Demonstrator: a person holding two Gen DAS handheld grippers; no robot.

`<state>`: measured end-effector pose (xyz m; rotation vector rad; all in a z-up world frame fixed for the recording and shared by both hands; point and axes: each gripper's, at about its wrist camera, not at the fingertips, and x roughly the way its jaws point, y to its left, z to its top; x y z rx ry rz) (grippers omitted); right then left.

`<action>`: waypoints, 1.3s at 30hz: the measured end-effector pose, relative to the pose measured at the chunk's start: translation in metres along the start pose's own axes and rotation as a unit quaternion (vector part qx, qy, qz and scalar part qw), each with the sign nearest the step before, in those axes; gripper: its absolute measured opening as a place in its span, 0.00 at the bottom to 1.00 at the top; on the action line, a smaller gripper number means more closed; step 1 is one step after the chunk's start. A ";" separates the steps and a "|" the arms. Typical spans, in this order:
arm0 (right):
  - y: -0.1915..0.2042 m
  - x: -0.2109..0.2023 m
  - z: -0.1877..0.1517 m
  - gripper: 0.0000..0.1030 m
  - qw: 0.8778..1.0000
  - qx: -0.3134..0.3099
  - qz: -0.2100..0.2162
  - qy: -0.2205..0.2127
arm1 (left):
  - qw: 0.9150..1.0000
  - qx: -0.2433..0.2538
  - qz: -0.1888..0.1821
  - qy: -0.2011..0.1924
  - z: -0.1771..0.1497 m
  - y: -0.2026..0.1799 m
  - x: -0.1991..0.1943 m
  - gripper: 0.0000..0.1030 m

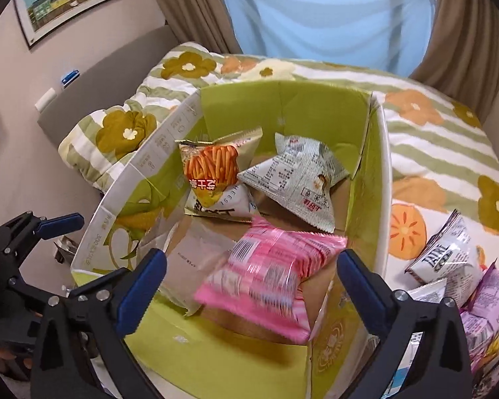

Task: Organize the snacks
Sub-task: 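Carry both packs into the yellow-green box and open both tools to release them, then move both tools back to the remaining snack pile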

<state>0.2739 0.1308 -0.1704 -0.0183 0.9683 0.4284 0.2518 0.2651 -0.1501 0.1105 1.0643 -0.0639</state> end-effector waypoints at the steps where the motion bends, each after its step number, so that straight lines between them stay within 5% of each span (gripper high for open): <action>1: 0.001 -0.002 -0.001 0.99 1.000 -0.003 0.000 -0.004 | 1.000 0.000 0.000 -0.002 -0.001 0.000 -0.002 0.90; 11: 0.013 -0.033 -0.003 0.99 0.999 -0.013 -0.006 -0.035 | 0.999 0.012 -0.007 -0.041 -0.004 -0.008 -0.031 0.90; 22: -0.004 -0.105 -0.022 0.99 0.994 0.041 -0.054 -0.080 | 0.993 0.058 -0.061 -0.088 0.002 -0.052 -0.063 0.90; 32: -0.080 -0.180 -0.058 0.99 0.981 0.100 -0.114 -0.119 | 0.986 0.095 -0.096 -0.098 0.016 -0.147 -0.072 0.90; 39: -0.161 -0.212 -0.108 0.99 0.973 0.141 -0.159 -0.094 | 0.979 0.141 -0.121 -0.089 0.018 -0.248 -0.066 0.90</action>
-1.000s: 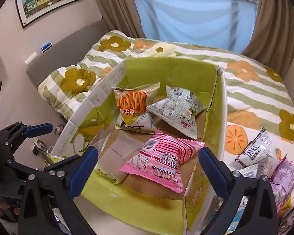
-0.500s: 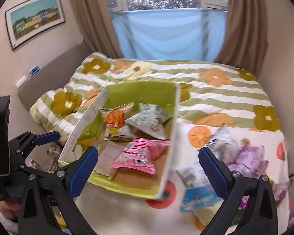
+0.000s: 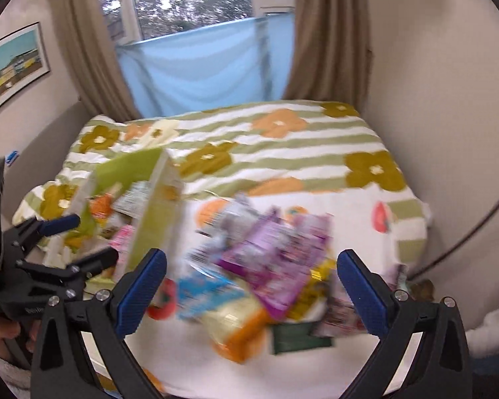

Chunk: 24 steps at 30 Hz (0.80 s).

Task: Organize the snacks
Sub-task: 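Move both tools back to the remaining snack pile, then grasp the lilac snack bag with the left tool while the right tool grasps the chocolate sponge-cake bag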

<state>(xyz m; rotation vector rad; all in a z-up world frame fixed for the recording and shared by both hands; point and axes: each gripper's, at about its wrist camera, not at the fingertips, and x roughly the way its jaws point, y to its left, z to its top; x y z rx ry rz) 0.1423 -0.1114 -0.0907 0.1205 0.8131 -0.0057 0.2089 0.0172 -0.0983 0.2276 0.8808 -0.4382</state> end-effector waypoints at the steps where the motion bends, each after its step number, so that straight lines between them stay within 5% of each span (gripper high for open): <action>1: -0.010 0.000 -0.003 0.99 1.000 0.004 -0.006 0.004 | 1.000 0.004 -0.004 0.001 0.002 -0.010 0.004 0.90; 11: -0.109 0.016 -0.038 0.99 0.995 0.079 -0.001 0.053 | 0.999 0.028 -0.015 0.036 0.027 -0.095 0.067 0.90; 19: -0.131 0.044 -0.057 0.99 0.992 0.092 -0.007 0.085 | 0.995 0.052 -0.006 0.080 0.037 -0.094 0.124 0.90; 24: -0.125 0.070 -0.064 0.99 0.988 0.107 -0.014 0.108 | 0.991 0.070 -0.034 0.111 0.037 -0.090 0.157 0.90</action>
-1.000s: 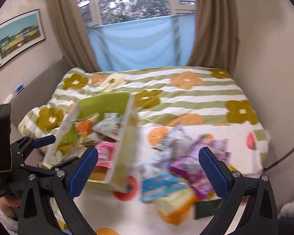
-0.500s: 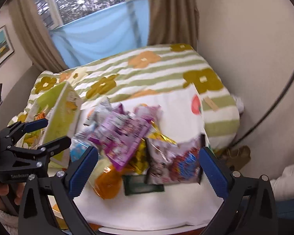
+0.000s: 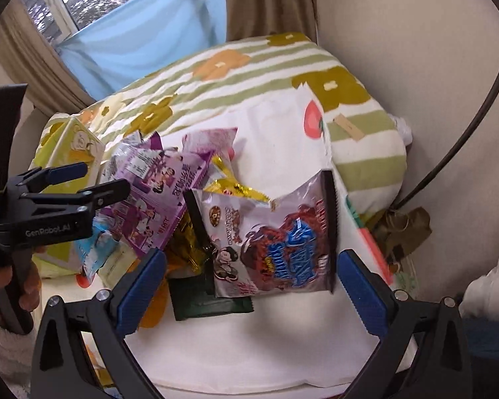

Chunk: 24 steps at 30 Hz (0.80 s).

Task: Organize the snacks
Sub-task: 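Grasp the lilac snack bag with the left tool while the right tool grasps the chocolate sponge-cake bag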

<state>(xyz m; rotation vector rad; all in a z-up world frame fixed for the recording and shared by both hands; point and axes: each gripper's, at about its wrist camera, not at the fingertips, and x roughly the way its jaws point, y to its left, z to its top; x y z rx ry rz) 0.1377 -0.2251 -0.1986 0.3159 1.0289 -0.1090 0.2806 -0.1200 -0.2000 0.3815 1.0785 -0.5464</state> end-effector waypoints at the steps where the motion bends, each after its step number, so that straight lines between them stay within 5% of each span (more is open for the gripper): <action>1: 0.001 0.005 0.000 0.99 1.000 0.008 -0.005 0.001 | 1.000 0.004 -0.005 0.003 0.000 0.001 0.004 0.90; 20: 0.017 0.060 -0.008 0.99 0.990 0.040 -0.134 0.015 | 0.993 0.067 -0.087 0.037 0.002 -0.009 0.045 0.89; 24: 0.018 0.066 -0.011 0.99 0.988 0.038 -0.147 0.019 | 0.991 0.083 -0.096 0.037 -0.001 -0.013 0.044 0.75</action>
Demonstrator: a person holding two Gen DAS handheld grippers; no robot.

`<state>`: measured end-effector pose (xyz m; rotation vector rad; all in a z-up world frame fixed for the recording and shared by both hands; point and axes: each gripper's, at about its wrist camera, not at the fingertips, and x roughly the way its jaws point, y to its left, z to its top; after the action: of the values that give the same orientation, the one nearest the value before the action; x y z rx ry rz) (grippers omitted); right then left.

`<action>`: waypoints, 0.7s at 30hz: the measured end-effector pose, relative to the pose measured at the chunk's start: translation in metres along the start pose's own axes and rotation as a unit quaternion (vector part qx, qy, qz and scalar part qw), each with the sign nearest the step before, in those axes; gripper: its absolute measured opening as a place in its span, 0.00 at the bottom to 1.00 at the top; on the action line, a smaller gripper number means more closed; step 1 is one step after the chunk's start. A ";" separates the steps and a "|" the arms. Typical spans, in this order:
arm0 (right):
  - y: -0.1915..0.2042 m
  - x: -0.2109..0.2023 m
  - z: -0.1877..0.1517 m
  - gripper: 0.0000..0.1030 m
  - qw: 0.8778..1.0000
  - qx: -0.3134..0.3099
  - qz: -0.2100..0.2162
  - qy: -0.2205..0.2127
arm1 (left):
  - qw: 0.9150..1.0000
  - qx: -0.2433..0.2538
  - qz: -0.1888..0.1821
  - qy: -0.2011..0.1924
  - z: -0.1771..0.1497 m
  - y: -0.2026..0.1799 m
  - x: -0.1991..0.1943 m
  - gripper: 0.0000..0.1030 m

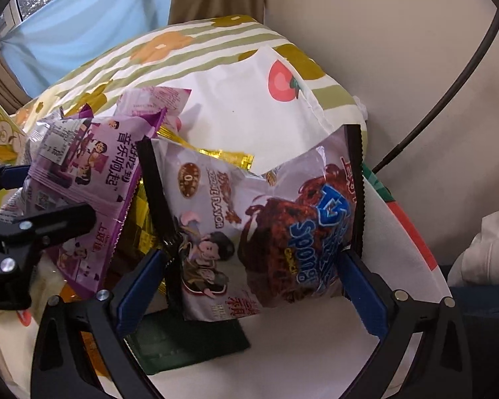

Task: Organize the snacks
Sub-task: 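Grasp the lilac snack bag with the left tool while the right tool grasps the chocolate sponge-cake bag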

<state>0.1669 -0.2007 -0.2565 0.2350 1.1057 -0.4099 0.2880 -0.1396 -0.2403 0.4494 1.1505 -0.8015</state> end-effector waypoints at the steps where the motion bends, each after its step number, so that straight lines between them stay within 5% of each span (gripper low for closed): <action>1: 0.000 0.000 0.000 0.99 1.000 0.000 -0.002 -0.002 | 1.000 0.003 0.000 -0.001 0.000 -0.001 -0.001 0.73; 6: 0.000 0.001 0.001 0.98 1.000 0.002 -0.003 -0.002 | 1.000 0.008 -0.002 -0.002 -0.001 -0.004 -0.004 0.62; 17: -0.004 -0.012 -0.004 0.68 1.000 -0.006 0.002 -0.015 | 1.000 0.005 0.012 -0.017 -0.003 -0.009 -0.019 0.42; 21: -0.006 -0.022 -0.004 0.66 0.999 -0.006 0.010 -0.032 | 1.000 0.003 0.015 -0.026 -0.007 -0.011 -0.029 0.40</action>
<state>0.1527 -0.2002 -0.2382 0.2205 1.0422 -0.3905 0.2699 -0.1329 -0.2146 0.4470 1.0908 -0.7869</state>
